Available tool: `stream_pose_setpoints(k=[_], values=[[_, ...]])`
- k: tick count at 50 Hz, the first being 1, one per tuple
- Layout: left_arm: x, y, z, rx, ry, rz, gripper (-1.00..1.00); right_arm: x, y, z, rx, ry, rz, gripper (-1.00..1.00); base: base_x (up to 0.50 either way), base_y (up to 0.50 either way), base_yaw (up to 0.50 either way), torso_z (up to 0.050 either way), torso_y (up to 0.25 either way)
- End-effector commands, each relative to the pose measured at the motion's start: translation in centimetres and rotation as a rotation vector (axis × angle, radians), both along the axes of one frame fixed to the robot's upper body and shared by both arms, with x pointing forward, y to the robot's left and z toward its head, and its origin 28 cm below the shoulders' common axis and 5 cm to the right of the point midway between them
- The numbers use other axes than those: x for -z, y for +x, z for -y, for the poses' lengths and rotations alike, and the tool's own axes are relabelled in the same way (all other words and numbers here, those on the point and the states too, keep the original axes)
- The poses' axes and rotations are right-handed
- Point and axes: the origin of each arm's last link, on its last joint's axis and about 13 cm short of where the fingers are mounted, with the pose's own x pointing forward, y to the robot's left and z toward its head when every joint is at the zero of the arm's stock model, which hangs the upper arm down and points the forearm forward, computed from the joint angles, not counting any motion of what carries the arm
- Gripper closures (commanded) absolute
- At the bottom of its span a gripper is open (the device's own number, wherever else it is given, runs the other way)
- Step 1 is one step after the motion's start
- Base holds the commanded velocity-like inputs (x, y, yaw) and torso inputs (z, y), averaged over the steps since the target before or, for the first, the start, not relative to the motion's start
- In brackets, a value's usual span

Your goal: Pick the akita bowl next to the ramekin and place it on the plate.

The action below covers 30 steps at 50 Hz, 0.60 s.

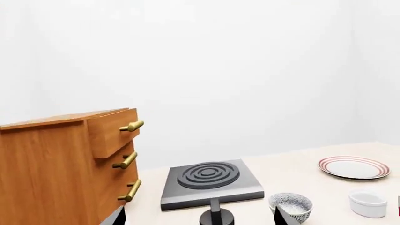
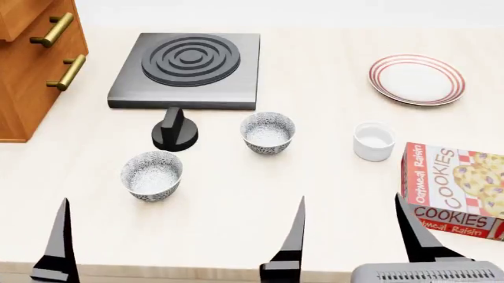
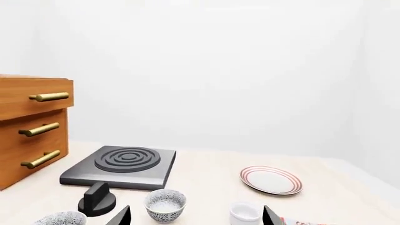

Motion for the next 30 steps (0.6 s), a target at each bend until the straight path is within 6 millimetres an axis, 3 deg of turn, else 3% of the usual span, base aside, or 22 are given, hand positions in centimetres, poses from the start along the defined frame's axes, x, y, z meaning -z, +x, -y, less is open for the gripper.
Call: stream_pose_setpoints(k=[1,11,30], values=[[-1.2,-0.7,-0.1,0.007,0.014,0.024,-1.00,-1.2,-0.6,0.0,0.010,-0.009,0.027,-1.00,0.00,0.00,0.00,0.000,0.000],[-2.7,-1.4,-0.2,0.013,0.006,0.068,-1.00,-2.4,-1.4,-0.2,-0.003,-0.022,0.048,-1.00,0.00,0.00,0.00,0.000,0.000],[-3.2,-2.2,0.0,0.025,0.014,0.078,-1.00,-3.2,-2.3,-0.1,0.008,-0.036,0.075,-1.00,0.00,0.00,0.00,0.000,0.000]])
